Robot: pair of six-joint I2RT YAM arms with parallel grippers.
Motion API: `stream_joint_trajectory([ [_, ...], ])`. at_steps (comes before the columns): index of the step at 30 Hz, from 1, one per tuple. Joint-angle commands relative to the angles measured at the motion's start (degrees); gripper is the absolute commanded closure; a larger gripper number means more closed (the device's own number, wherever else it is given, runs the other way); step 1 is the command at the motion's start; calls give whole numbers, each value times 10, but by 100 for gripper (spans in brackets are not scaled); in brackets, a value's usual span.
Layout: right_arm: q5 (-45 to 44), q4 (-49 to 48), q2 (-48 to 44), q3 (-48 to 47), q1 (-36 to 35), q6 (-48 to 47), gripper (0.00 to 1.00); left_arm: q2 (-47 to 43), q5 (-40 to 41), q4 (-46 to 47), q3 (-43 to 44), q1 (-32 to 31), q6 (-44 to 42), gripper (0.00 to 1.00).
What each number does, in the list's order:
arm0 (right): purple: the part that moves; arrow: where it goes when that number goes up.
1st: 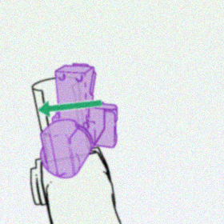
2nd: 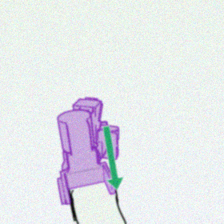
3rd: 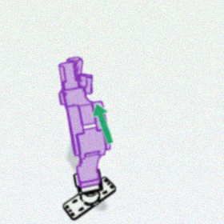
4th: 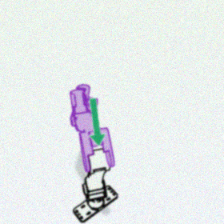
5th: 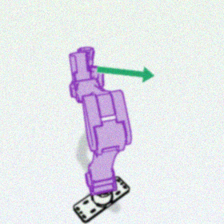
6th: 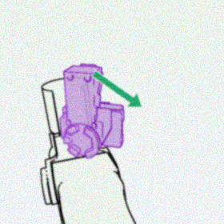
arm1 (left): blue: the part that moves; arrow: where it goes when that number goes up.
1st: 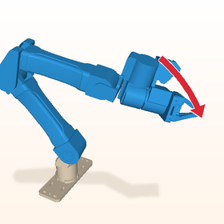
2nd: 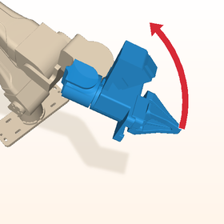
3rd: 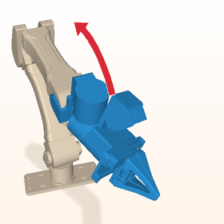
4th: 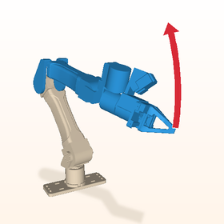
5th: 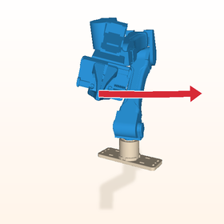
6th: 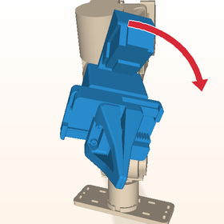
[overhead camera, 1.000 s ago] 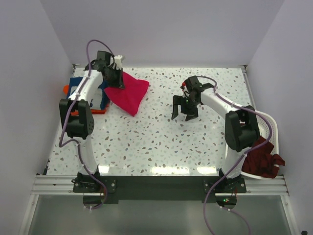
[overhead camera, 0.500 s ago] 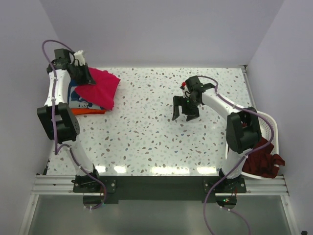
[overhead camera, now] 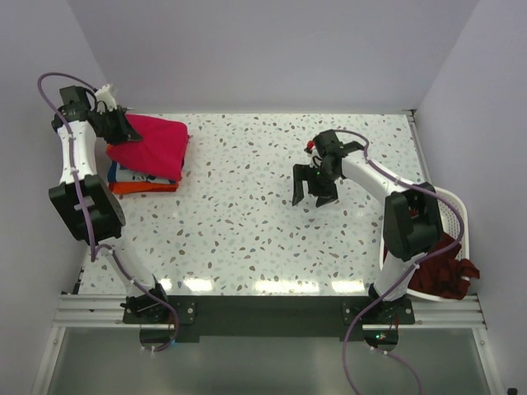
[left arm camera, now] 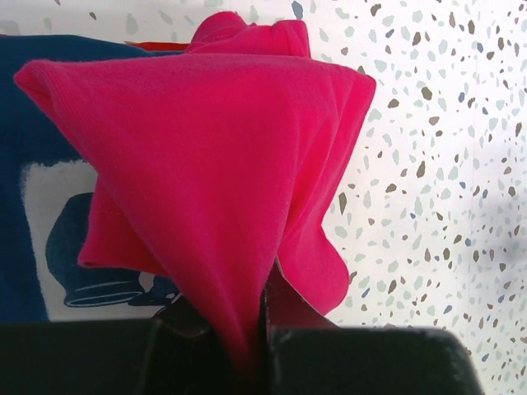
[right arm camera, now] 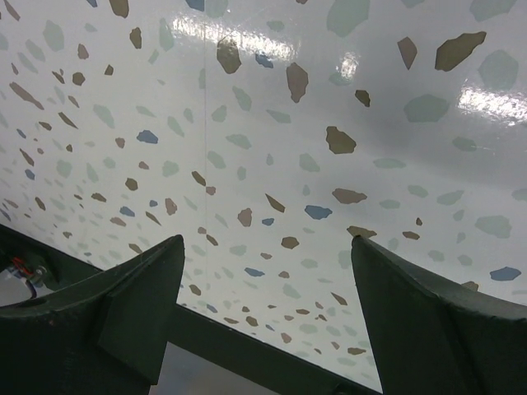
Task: Fold and stack the t-shirts
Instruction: Neatly place the folded tshirt to the corner
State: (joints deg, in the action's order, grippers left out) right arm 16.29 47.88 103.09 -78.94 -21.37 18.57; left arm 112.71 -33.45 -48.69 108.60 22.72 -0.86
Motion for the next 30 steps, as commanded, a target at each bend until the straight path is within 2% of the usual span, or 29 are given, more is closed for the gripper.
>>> stream_joint_trajectory([
  [1, 17, 9, -39, 7, -1, 2, 14, 8, -18, 37, 40, 18, 5, 100],
  [6, 14, 12, -52, 14, -1, 4, 14, 30, 22, 47, 56, 26, 31, 100],
  [8, 13, 13, -56, 16, -1, 6, 14, 40, 46, 41, 68, 26, 40, 72],
  [9, 12, 13, -58, 14, -1, 7, 14, 41, 78, 40, 72, 26, 48, 38],
  [11, 10, 13, -65, 12, -1, 7, 14, 32, 122, 40, 76, 25, 54, 7],
  [12, 8, 15, -68, 11, -1, 9, 13, 25, 146, 43, 74, 24, 57, 0],
  [13, 6, 14, -70, 7, -2, 9, 13, 9, 198, 44, 72, 24, 62, 0],
  [16, -2, 7, -83, 5, -1, 9, 13, -36, 286, 64, 37, 21, 70, 0],
  [22, -22, -11, -109, 10, -1, 0, 10, -120, 347, 86, -57, -10, 77, 0],
  [25, -30, -16, -114, 10, -1, -8, 10, -184, 380, 98, -128, -61, 73, 0],
  [30, -43, -38, -134, 21, -1, -7, 9, -254, 400, 109, -198, -179, 100, 0],
])
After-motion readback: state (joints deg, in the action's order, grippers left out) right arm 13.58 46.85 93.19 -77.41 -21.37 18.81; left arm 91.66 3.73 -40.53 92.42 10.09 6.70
